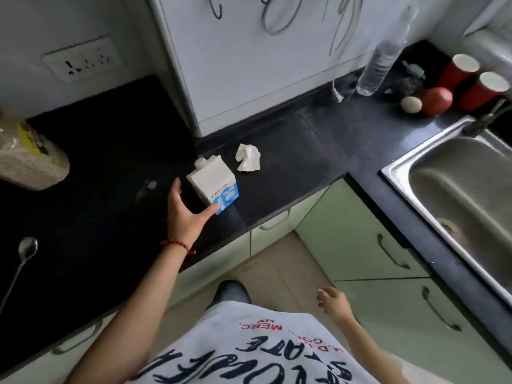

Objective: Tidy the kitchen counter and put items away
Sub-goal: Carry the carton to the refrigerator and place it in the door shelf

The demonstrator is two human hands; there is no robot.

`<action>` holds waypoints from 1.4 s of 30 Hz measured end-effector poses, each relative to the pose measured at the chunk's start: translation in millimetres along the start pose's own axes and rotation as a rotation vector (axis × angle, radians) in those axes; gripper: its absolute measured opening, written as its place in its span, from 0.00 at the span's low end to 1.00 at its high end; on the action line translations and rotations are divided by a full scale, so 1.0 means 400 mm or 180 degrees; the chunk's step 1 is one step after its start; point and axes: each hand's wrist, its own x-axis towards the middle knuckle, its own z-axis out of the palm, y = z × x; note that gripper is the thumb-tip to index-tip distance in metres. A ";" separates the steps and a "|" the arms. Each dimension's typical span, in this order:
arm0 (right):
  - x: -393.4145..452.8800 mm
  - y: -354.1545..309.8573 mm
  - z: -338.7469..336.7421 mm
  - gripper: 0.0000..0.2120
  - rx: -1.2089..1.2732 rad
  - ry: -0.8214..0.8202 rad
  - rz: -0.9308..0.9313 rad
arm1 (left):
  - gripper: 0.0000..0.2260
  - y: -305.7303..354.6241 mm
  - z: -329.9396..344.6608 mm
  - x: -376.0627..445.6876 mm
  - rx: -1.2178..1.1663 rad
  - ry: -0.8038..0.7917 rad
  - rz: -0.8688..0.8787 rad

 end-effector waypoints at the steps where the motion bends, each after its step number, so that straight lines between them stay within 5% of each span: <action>1: 0.002 0.000 0.007 0.12 0.0047 0.0046 0.0016 | 0.45 0.004 0.003 0.019 -0.0019 -0.0050 0.0022; 7: -0.020 0.008 0.025 0.11 0.0332 0.0195 0.0315 | 0.32 0.017 0.049 0.067 -0.0391 -0.0380 0.0202; 23: -0.017 0.049 -0.002 0.13 0.0227 0.0007 0.0029 | 0.28 0.018 0.030 -0.125 -0.0862 -0.0053 0.0188; 34: -0.011 0.033 -0.034 0.15 -0.1442 -0.0933 -0.0883 | 0.26 -0.081 -0.047 -0.600 -0.0927 0.1445 -0.0689; 42: -0.082 -0.012 0.127 0.13 -0.2598 -0.1753 -0.1449 | 0.24 -0.254 -0.098 -1.009 -0.1219 0.2715 -0.1805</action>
